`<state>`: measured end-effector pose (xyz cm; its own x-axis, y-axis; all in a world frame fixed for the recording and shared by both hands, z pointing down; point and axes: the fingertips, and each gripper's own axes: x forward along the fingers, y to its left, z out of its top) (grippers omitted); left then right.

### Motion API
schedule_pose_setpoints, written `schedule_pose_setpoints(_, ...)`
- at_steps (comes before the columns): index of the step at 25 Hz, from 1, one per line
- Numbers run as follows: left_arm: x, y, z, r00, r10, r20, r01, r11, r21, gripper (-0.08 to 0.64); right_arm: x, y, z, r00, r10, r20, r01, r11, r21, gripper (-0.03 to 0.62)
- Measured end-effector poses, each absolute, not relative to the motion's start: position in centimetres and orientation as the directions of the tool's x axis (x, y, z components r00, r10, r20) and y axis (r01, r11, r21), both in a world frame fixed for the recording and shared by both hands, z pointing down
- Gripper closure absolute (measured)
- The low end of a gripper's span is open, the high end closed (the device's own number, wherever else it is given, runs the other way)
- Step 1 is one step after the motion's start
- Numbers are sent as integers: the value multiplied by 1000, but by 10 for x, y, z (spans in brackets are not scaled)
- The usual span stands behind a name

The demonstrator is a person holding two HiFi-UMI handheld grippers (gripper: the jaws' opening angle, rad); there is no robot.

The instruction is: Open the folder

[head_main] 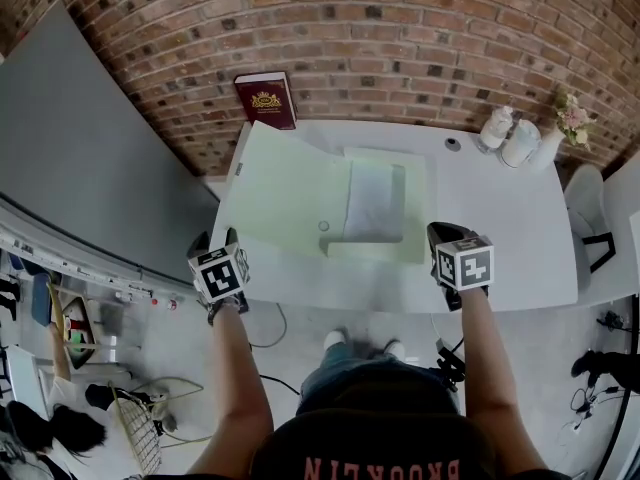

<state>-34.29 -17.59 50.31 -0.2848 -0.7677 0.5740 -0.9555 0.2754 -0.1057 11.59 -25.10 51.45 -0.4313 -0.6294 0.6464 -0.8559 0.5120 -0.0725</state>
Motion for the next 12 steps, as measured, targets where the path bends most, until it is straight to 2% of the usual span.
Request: schedule_pose_setpoints(12, -275, -201, 460, -182, -861, 475, -982, 187, -37, 325, 110, -256, 457, -484, -731, 481, -846, 532, -42, 591)
